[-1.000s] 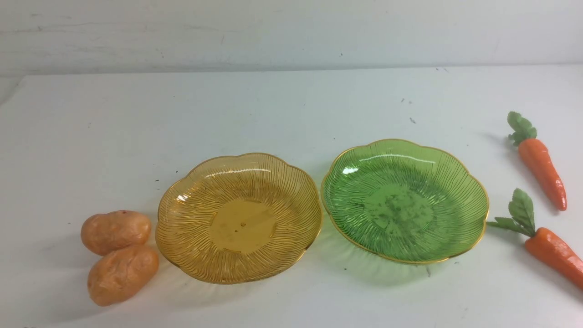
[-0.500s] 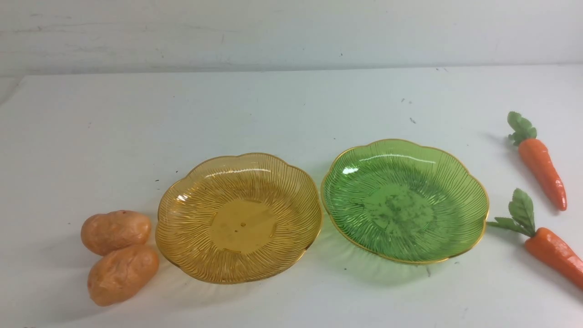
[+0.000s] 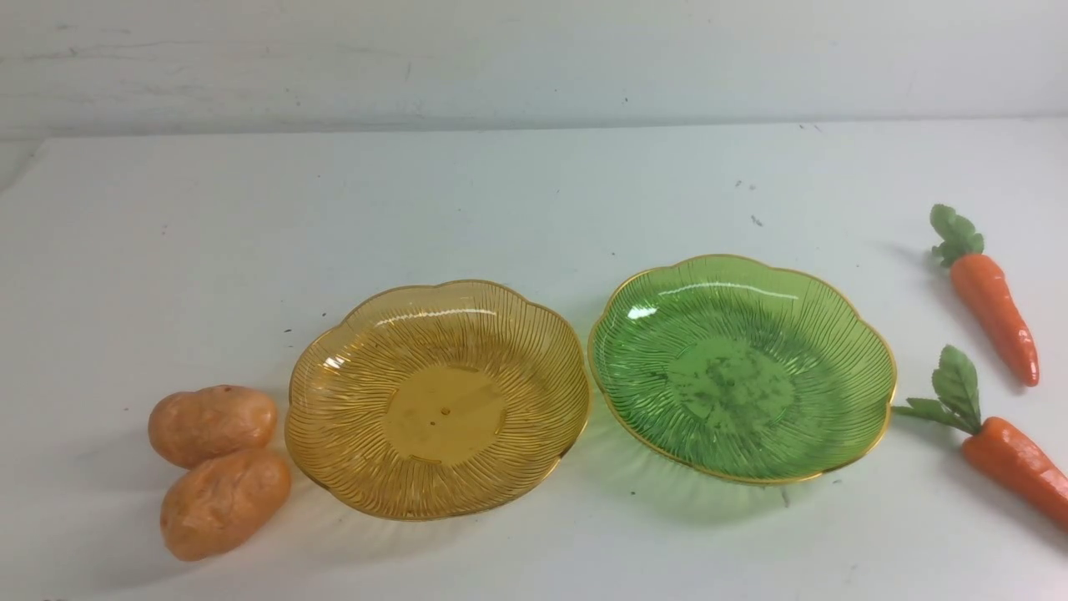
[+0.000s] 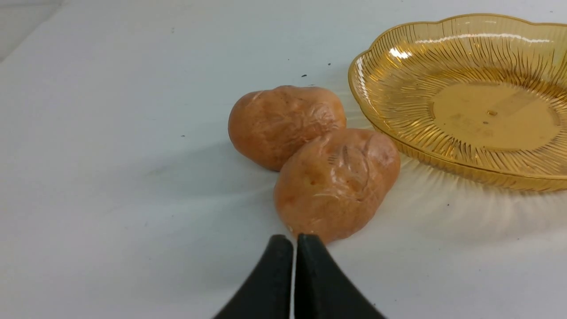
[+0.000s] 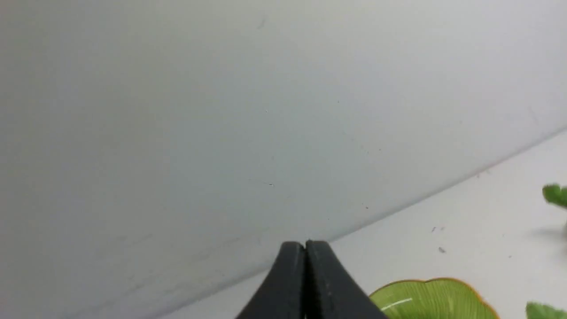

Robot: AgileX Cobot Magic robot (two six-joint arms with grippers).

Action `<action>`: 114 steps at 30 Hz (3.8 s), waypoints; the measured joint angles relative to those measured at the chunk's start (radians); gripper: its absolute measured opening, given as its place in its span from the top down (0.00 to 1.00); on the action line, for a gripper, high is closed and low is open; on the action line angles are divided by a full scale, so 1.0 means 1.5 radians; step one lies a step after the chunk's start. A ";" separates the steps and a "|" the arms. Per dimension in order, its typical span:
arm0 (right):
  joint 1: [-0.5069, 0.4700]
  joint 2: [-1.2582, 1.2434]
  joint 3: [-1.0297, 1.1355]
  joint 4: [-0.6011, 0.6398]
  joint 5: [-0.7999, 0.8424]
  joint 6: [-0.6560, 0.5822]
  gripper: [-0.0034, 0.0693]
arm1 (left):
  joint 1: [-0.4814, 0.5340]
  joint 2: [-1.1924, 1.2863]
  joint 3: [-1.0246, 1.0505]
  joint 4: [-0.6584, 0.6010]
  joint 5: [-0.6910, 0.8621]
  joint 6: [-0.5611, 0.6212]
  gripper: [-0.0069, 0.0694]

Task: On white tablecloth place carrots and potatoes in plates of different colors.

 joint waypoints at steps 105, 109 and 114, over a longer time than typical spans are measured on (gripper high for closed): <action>-0.147 1.298 -0.806 -0.408 0.328 -0.102 0.61 | 0.000 0.000 0.000 -0.001 0.000 0.000 0.91; -0.148 1.348 -0.806 -0.408 0.304 -0.075 0.36 | 0.000 0.000 0.000 -0.001 0.000 0.000 0.91; -0.148 1.380 -0.808 -0.403 0.300 -0.065 0.29 | 0.000 0.000 0.000 -0.001 0.000 0.000 0.91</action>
